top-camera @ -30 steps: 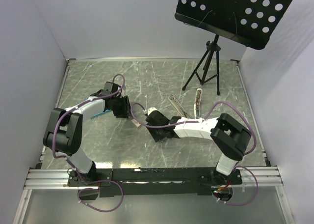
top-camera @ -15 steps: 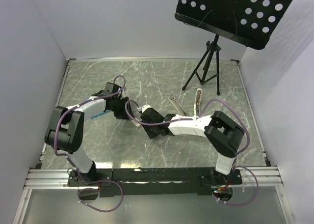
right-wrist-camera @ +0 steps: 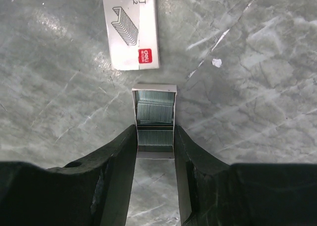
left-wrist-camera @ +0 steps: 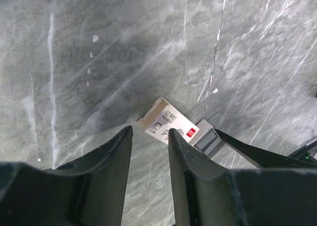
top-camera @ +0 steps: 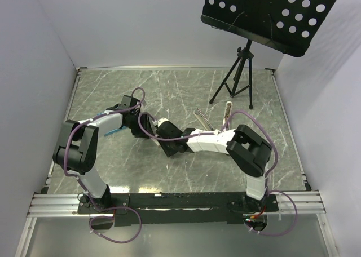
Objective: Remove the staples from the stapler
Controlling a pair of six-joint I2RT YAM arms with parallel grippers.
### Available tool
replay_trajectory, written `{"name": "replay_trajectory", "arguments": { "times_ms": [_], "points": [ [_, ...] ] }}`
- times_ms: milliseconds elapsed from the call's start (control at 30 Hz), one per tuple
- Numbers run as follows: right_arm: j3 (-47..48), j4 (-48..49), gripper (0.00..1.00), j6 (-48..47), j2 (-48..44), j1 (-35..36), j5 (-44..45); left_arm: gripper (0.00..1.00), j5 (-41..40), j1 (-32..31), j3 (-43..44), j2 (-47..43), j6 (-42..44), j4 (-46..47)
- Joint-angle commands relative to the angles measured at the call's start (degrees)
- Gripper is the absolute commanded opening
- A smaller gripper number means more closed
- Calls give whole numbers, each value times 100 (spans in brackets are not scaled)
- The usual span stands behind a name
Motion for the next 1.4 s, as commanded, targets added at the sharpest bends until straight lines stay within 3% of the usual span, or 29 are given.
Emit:
{"name": "replay_trajectory", "arguments": {
  "times_ms": [0,233,1367],
  "points": [
    [348,112,41,32,211,42,14,39,195,-10,198,20,33,-22],
    [480,68,41,102,343,42,66,34,222,-10,198,37,24,-22],
    [559,147,41,251,300,42,-48,33,239,-10,189,-15,24,-48]
  ]
}}
